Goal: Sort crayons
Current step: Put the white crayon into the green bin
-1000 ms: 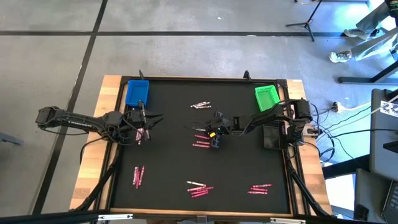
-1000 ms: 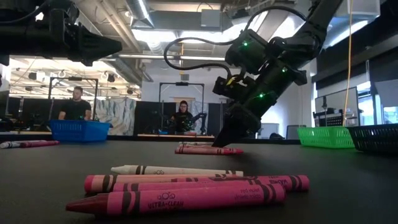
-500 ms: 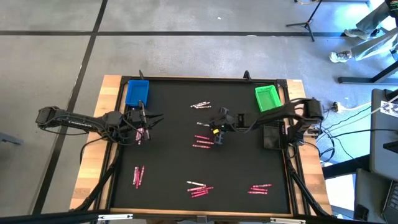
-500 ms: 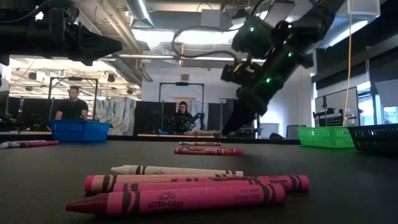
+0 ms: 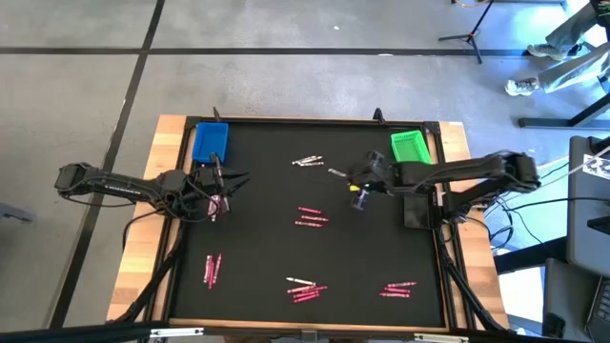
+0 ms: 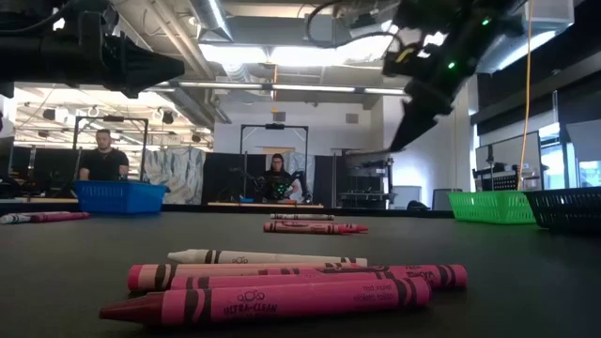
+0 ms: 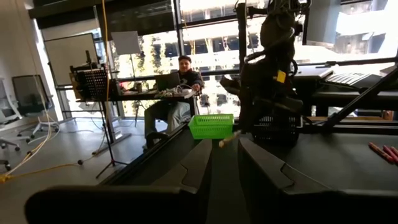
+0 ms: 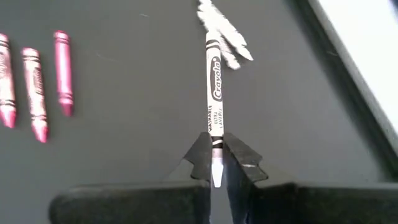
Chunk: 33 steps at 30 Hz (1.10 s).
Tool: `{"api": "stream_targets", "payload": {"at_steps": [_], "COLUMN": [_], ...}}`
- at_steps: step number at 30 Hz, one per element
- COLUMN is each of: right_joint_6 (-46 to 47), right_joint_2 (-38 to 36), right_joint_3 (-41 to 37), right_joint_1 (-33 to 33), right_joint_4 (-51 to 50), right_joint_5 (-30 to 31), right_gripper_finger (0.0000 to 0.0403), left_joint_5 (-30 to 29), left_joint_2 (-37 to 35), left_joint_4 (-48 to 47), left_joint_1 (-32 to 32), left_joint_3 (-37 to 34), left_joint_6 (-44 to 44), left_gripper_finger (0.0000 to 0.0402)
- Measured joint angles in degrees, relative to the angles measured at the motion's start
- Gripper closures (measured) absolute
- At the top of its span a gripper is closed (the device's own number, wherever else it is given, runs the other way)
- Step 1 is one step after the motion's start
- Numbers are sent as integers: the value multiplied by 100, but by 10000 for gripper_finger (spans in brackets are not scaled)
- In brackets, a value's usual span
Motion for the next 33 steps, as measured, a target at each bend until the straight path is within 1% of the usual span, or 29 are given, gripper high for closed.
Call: {"api": "stream_targets", "payload": {"at_steps": [3, 8, 11, 13, 16, 20, 24, 29, 33], "right_joint_6": [255, 805, 1173, 1458, 1930, 2423, 2529, 2311, 1982], "right_joint_2": [-391, -880, -1129, -1270, -1405, -1560, -1576, -1574, -1574], "right_joint_3": [0, 2, -75, -204, -448, -771, -943, -1091, -1243], "right_joint_1": [-2, -2, -6, -6, -20, -329, -897, -1750, -2433], "right_joint_4": [-639, -1791, -2278, -2556, -2991, -3121, -3026, -2622, -2155], "right_joint_5": [432, 1392, 1889, 2164, 2413, 2447, 2270, 2012, 1565], "right_gripper_finger": [385, 384, 384, 384, 384, 384, 384, 384, 384], "left_joint_5": [-14, -232, -269, -269, -270, -272, -272, -273, -274], "left_joint_2": [0, -2, -2, 0, 0, -2, 0, -1, -2], "left_joint_4": [37, 161, 164, 164, 162, 159, 157, 155, 153], "left_joint_1": [1, 0, 1, 0, 0, 1, 2, 1, 0], "left_joint_3": [0, 0, 0, 0, 0, 0, 0, 0, 0], "left_joint_6": [3, 15, 15, 13, 13, 11, 9, 9, 9], "left_gripper_finger": [330, 331, 330, 330, 330, 331, 331, 330, 330]}}
